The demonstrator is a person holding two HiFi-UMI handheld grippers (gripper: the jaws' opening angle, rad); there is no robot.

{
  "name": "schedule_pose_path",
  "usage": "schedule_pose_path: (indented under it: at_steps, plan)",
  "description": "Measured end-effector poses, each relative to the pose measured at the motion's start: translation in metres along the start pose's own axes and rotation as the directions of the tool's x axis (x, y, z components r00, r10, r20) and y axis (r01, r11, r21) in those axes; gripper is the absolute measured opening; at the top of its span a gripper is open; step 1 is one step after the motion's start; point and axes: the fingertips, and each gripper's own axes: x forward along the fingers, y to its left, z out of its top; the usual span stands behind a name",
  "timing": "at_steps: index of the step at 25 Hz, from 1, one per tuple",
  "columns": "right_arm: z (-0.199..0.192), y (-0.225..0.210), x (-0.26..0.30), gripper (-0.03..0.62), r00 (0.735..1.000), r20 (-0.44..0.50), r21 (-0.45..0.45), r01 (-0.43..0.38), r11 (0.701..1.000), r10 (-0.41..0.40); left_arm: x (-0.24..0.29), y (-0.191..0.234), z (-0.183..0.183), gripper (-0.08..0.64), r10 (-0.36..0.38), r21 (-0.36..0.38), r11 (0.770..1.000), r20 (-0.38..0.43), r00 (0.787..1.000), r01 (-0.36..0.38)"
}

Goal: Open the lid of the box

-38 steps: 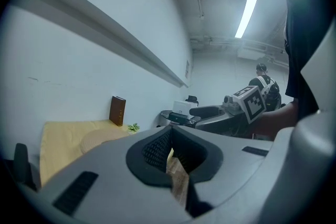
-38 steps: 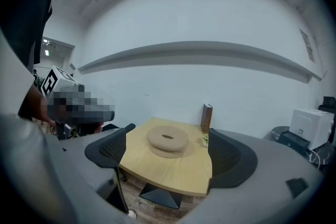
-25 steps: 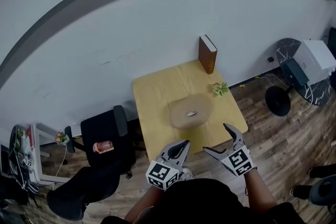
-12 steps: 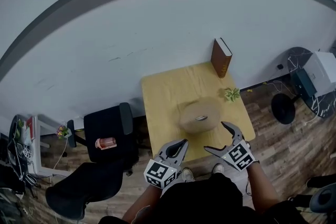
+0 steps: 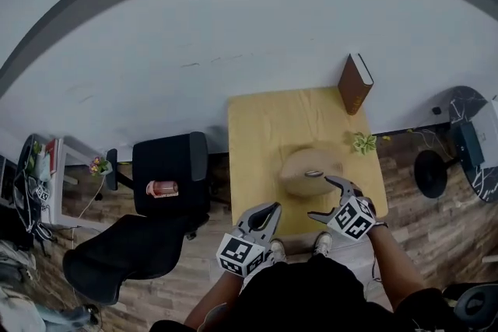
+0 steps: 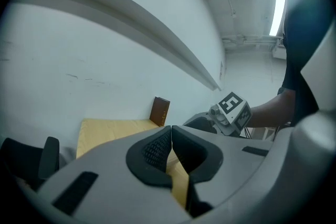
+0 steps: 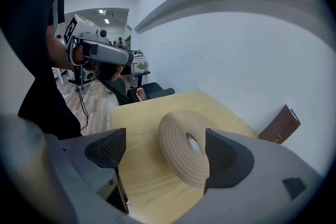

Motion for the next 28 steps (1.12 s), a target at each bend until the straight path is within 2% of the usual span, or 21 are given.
schedule_pose_path:
  at_steps: [5,9,16,22,24,26,28]
  plan:
    - [-0.011,-0.005,0.034,0.464,0.992,-0.094,-0.072,-0.091,0.993,0.084,-0.003,0.012,-0.010,0.020,0.048,-0.013,0.999,-0.001,0.999,-0.048]
    - [-0.023,-0.009,0.058,0.440,0.979,-0.171,-0.138,-0.134,0.981,0.110,-0.003,0.019,-0.012,0.020,0.091,-0.035,0.995,0.000,0.996,-0.091]
    - [-0.051,-0.010,0.083,0.416,0.929,-0.331,-0.256,-0.257,0.932,0.166,-0.005,0.034,-0.010,0.020,0.170,-0.055,0.984,0.016,0.985,-0.169]
    - [-0.063,-0.009,0.093,0.410,0.902,-0.385,-0.285,-0.316,0.905,0.194,-0.014,0.047,-0.016,0.020,0.238,-0.091,0.967,0.016,0.971,-0.236]
    - [-0.062,-0.010,0.095,0.383,0.901,-0.388,-0.282,-0.318,0.905,0.196,-0.017,0.049,-0.016,0.020,0.251,-0.089,0.964,0.013,0.968,-0.249]
    - [-0.059,-0.011,0.098,0.329,0.901,-0.386,-0.280,-0.320,0.905,0.199,-0.020,0.053,-0.015,0.020,0.266,-0.084,0.961,0.010,0.964,-0.264]
    - [-0.059,-0.012,0.098,0.327,0.897,-0.389,-0.272,-0.329,0.904,0.209,-0.017,0.053,-0.014,0.020,0.271,-0.084,0.959,0.011,0.963,-0.269]
